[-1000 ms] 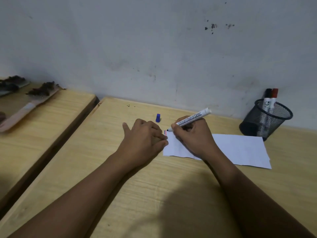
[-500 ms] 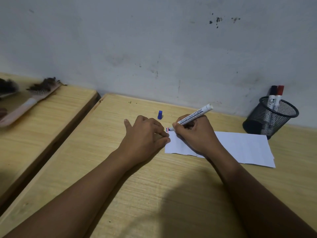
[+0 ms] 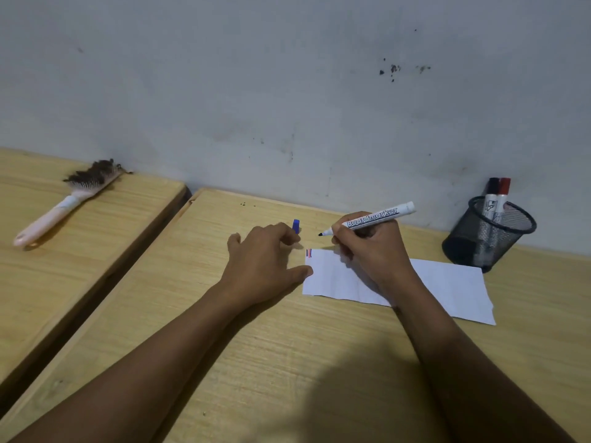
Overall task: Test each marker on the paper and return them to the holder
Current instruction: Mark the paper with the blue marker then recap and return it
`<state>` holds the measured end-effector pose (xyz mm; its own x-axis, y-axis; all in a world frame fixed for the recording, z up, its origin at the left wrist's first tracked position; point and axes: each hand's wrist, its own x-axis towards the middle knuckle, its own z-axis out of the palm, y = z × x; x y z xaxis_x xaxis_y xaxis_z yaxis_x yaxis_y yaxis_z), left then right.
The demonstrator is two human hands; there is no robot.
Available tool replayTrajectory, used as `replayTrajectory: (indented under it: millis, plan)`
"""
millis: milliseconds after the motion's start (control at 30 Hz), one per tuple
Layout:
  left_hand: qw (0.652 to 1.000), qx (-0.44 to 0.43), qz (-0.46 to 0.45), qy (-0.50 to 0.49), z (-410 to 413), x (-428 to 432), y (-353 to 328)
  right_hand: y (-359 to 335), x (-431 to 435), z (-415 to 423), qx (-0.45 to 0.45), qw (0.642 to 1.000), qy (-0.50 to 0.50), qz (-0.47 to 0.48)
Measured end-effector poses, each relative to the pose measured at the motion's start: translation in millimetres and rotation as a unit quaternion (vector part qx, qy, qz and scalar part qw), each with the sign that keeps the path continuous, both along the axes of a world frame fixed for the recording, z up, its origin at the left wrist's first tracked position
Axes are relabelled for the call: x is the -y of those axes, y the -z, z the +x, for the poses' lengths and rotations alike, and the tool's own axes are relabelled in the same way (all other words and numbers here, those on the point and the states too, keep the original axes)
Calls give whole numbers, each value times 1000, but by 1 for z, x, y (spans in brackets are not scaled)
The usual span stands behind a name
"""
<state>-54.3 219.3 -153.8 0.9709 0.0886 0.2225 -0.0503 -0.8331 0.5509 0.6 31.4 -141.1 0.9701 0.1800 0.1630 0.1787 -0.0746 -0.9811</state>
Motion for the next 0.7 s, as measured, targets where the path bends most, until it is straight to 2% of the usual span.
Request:
replayTrajectory:
  millis: [100,133,267,333,433,533,700]
  plan:
    - [991,-20,-126,-49,17,-3,-15,-23,5,-2,43,999,16,24]
    - [989,-38,-132,-59,25,-4,-18,-31,8,-2,56,998,17,20]
    - [993,-97,-44,-53,44,-1,-27,-51,17,-15,67,998,17,5]
    - [995,-66,-31,-65,44,3,-33,-58,24,-24,60,998,25,16]
    - [991,-1,-129,-45,34,13,-53,-70,35,-35,24,997,42,65]
    - [963,47,-265,25,12,31,-88,-84,42,-46,0,993,55,106]
    - [938,72,-316,127,-18,62,-136,-114,53,-65,27,985,83,149]
